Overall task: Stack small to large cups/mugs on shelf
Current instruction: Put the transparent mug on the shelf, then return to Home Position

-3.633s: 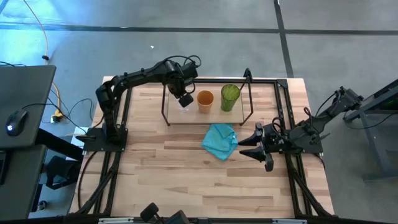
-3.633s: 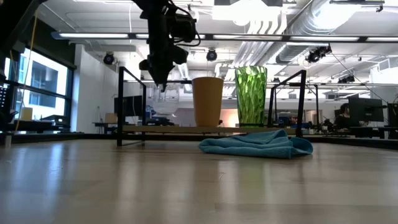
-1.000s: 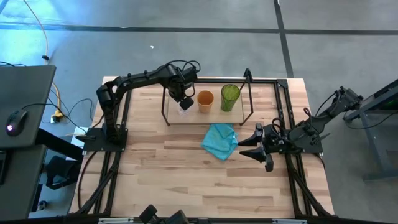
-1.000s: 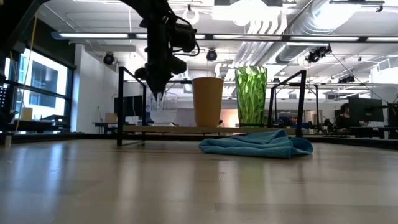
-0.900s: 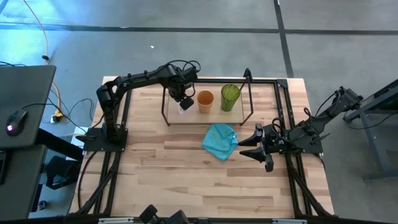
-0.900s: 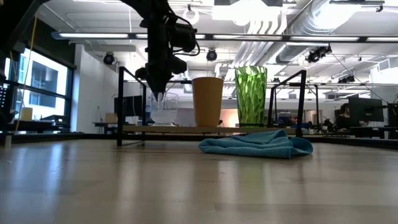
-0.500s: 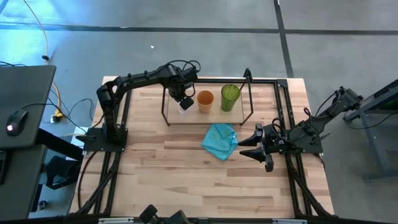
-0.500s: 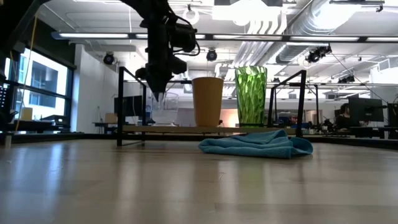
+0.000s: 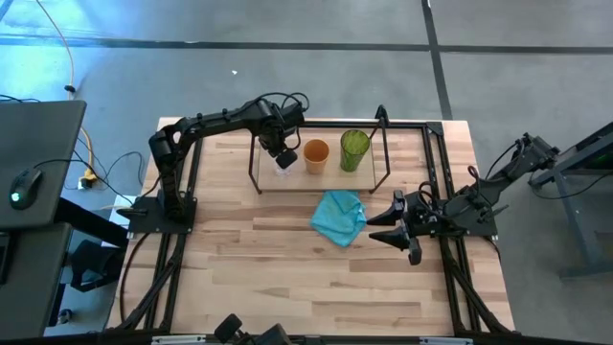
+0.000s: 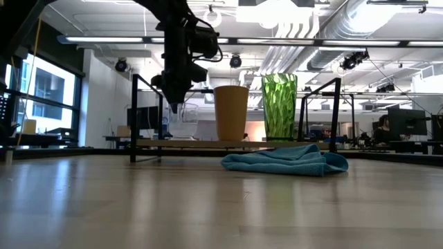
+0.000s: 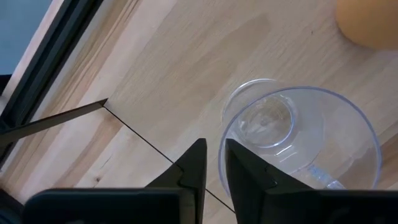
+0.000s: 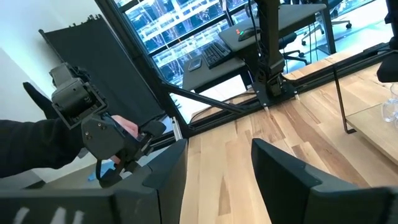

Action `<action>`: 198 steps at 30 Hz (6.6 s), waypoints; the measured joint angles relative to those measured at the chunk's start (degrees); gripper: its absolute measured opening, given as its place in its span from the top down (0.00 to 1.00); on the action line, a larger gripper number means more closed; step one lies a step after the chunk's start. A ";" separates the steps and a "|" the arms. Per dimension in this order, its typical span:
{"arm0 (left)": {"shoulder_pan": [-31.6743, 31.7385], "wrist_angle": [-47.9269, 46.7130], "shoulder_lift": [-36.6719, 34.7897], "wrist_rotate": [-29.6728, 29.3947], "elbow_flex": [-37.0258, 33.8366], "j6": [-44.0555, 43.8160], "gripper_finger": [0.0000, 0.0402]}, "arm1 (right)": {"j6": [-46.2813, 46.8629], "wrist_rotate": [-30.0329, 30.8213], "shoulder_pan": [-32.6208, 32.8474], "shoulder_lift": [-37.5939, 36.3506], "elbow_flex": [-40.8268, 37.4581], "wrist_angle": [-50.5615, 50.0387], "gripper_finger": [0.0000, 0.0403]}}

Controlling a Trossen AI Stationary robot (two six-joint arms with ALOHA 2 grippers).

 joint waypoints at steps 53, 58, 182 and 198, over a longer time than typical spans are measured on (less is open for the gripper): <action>-0.07 -15.96 -0.94 2.16 29.24 3.84 0.57 | -1.42 0.00 0.00 0.00 0.00 -0.76 0.57; -0.14 -18.71 -2.32 2.38 40.78 5.27 0.58 | -1.91 0.01 -0.01 0.00 0.00 -0.76 0.57; -30.45 73.24 -98.96 -7.63 -69.95 -0.28 0.58 | -28.09 7.52 -9.92 -21.53 0.00 -5.28 0.57; -30.45 71.05 -108.78 -6.10 -78.17 -1.12 0.58 | -26.47 10.69 -9.92 -22.18 0.00 -4.40 0.57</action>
